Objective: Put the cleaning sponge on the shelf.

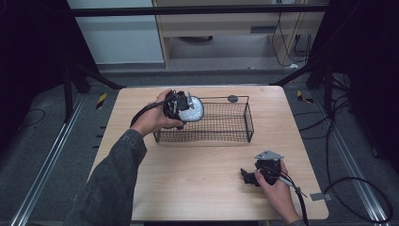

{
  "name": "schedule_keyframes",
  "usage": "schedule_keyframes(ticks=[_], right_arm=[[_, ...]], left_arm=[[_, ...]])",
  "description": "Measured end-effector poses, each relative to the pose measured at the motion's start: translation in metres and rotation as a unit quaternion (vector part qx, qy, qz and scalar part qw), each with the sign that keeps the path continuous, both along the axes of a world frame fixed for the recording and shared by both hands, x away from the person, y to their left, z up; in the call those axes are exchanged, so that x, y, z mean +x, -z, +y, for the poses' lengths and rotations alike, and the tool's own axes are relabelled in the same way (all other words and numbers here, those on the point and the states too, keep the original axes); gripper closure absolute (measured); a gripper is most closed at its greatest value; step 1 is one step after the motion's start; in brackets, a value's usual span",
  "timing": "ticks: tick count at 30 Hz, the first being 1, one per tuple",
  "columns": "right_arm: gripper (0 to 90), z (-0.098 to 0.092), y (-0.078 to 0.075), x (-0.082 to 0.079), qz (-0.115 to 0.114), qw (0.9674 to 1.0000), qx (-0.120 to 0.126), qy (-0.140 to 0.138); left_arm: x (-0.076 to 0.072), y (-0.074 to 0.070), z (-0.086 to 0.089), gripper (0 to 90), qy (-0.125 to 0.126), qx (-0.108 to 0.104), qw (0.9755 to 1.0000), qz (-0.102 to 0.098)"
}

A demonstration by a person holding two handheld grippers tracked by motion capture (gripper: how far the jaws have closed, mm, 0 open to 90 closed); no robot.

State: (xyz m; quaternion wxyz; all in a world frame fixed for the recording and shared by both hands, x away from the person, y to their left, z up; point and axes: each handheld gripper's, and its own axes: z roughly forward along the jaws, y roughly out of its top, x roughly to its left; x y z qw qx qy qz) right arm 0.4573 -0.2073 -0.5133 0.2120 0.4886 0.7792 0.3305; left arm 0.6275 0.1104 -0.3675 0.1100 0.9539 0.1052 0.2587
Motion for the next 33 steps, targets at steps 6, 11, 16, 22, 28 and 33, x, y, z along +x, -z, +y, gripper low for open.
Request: schedule_keyframes(ticks=[6, 11, 16, 22, 28, 33], right_arm=[[0.5, 0.000, 0.000, 0.000, 0.000, 1.0000, 0.000, 0.000], [0.4, 0.000, 0.000, 0.000, 0.000, 1.0000, 0.000, 0.000], [0.3, 0.000, 0.000, 0.000, 0.001, 1.0000, 0.000, -0.002], [0.3, 0.000, 0.000, 0.000, -0.001, 1.0000, -0.001, -0.003], [0.3, 0.000, 0.000, 0.000, -0.001, 1.0000, 0.000, -0.002], [0.4, 0.000, 0.000, 0.000, -0.001, 1.0000, 0.000, -0.002]], left_arm=[[0.003, 0.006, 0.002, 8.9, -0.001, 0.000, 1.0000, 0.006], [0.005, 0.008, 0.003, 8.9, -0.003, 0.001, 0.9999, 0.010], [0.006, 0.008, 0.007, 8.8, -0.008, -0.005, 0.9999, 0.009], [0.009, 0.011, 0.009, 8.8, -0.008, -0.006, 0.9998, 0.014], [0.012, 0.016, 0.008, 8.7, -0.011, -0.010, 0.9997, 0.019], [0.014, 0.020, 0.009, 8.8, -0.012, -0.010, 0.9995, 0.026]])
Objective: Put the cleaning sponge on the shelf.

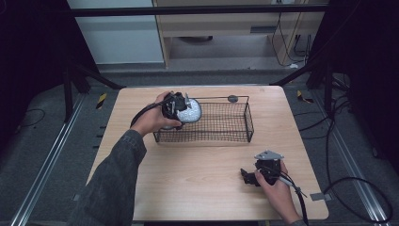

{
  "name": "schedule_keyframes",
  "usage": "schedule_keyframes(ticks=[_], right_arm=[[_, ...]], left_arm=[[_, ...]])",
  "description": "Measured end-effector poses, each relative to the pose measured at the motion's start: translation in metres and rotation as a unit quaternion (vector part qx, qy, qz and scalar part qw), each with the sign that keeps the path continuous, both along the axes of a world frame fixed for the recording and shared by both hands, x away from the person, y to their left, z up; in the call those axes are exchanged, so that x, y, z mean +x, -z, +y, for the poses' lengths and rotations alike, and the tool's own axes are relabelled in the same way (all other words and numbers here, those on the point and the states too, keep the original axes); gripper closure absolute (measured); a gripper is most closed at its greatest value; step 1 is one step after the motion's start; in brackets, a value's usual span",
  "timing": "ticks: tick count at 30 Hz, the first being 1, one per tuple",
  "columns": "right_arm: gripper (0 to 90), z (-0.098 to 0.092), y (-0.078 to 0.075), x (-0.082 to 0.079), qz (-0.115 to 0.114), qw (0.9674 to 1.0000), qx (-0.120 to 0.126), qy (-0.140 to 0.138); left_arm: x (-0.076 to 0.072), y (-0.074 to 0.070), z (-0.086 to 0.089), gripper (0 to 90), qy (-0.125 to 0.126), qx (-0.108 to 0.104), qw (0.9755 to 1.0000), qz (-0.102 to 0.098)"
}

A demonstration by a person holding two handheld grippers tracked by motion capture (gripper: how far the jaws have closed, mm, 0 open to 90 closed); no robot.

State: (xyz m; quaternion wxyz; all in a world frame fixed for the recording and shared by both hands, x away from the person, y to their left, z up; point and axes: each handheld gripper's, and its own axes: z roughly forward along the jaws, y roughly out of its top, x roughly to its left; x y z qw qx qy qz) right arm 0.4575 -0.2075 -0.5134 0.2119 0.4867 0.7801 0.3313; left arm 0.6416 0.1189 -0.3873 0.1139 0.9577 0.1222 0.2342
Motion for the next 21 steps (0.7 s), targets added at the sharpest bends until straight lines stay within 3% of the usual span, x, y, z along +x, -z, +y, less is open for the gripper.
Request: schedule_keyframes(ticks=[21], right_arm=[[0.4, 0.0002, 0.0002, -0.0001, -0.001, 1.0000, -0.001, 0.001]], left_arm=[[0.0053, 0.0077, 0.0022, 7.4, -0.006, -0.013, 0.9997, 0.020]])
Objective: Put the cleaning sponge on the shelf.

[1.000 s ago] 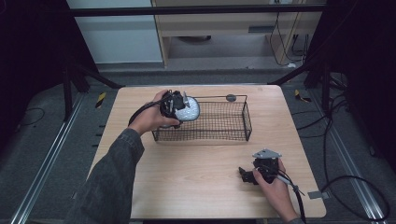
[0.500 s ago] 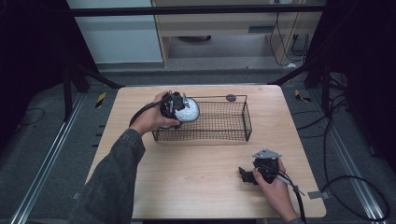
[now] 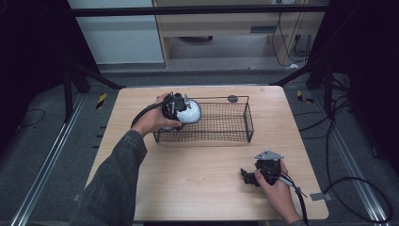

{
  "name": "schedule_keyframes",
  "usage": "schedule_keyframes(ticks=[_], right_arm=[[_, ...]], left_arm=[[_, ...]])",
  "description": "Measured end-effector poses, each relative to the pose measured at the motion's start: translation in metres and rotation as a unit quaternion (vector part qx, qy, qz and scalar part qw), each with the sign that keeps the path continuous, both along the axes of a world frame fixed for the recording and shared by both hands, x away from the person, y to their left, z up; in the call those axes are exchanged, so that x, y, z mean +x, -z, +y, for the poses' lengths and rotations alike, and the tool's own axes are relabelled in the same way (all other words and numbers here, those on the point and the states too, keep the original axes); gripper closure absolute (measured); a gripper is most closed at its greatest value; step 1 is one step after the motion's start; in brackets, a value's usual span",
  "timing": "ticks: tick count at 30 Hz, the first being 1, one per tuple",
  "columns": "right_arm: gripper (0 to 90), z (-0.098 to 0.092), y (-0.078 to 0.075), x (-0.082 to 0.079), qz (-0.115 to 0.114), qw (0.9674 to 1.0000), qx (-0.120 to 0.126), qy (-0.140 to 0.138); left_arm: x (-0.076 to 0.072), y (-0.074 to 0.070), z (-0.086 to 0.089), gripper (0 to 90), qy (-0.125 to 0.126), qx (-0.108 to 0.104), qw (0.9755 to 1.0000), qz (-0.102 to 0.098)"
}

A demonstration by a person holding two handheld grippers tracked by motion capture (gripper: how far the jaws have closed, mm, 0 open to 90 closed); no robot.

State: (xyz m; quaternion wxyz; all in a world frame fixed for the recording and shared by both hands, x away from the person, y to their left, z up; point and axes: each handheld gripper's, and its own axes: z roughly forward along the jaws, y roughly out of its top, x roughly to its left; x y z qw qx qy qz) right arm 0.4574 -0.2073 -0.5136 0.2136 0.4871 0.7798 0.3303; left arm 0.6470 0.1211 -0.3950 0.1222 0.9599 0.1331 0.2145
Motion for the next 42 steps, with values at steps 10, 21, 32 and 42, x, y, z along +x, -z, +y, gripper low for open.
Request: schedule_keyframes(ticks=[10, 21, 32, 42], right_arm=[[0.4, 0.000, 0.000, 0.000, 0.000, 1.0000, 0.001, 0.001], [0.4, 0.000, 0.000, 0.000, -0.001, 1.0000, 0.000, 0.000], [0.4, 0.000, 0.000, 0.000, -0.002, 1.0000, 0.000, 0.000], [0.4, 0.000, 0.000, 0.000, 0.000, 1.0000, 0.000, 0.001]], left_arm=[[0.002, -0.002, 0.003, 4.4, -0.017, -0.025, 0.9995, 0.007], [0.000, -0.004, 0.005, 4.4, -0.022, -0.044, 0.9987, 0.015], [-0.007, -0.011, 0.002, 5.4, -0.019, -0.059, 0.9980, 0.009], [-0.020, -0.012, -0.003, 5.0, -0.018, -0.070, 0.9974, 0.006]])
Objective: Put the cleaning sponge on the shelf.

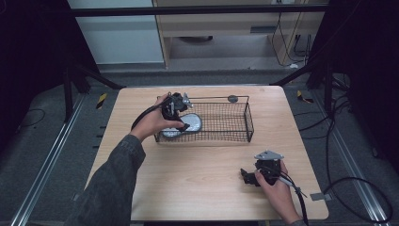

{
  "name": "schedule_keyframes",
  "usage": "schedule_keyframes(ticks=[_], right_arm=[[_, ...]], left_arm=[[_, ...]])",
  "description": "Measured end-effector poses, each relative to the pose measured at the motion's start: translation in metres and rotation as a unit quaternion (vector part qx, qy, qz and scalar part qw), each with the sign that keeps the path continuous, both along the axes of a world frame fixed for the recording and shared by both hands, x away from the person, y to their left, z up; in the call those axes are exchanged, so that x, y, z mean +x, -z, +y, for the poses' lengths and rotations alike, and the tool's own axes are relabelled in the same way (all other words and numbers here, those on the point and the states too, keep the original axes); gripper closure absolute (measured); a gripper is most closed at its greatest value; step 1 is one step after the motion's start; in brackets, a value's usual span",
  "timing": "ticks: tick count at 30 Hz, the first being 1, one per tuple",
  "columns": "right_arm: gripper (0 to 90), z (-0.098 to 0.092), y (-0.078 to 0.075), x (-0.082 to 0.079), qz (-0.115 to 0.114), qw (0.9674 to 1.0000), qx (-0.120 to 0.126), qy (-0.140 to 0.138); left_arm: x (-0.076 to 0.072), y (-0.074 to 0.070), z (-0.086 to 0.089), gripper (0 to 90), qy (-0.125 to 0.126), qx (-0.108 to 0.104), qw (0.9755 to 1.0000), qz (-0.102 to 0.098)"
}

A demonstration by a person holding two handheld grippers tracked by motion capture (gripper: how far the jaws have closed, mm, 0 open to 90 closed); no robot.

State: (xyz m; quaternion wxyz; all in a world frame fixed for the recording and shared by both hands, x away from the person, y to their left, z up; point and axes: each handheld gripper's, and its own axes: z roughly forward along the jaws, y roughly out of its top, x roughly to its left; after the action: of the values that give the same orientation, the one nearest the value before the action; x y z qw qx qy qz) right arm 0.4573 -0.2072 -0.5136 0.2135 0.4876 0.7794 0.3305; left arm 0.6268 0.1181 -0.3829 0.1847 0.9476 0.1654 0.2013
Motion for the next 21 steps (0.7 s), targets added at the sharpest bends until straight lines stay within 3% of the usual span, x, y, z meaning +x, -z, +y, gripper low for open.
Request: schedule_keyframes(ticks=[13, 21], right_arm=[[0.4, 0.000, 0.000, 0.000, -0.001, 1.0000, -0.003, -0.002], [0.4, 0.000, 0.000, 0.000, 0.001, 1.0000, 0.001, 0.002]], left_arm=[[-0.017, -0.002, -0.006, 5.3, -0.020, -0.019, 0.9995, -0.015], [-0.028, -0.009, -0.008, 5.6, -0.059, -0.045, 0.9970, -0.024]])
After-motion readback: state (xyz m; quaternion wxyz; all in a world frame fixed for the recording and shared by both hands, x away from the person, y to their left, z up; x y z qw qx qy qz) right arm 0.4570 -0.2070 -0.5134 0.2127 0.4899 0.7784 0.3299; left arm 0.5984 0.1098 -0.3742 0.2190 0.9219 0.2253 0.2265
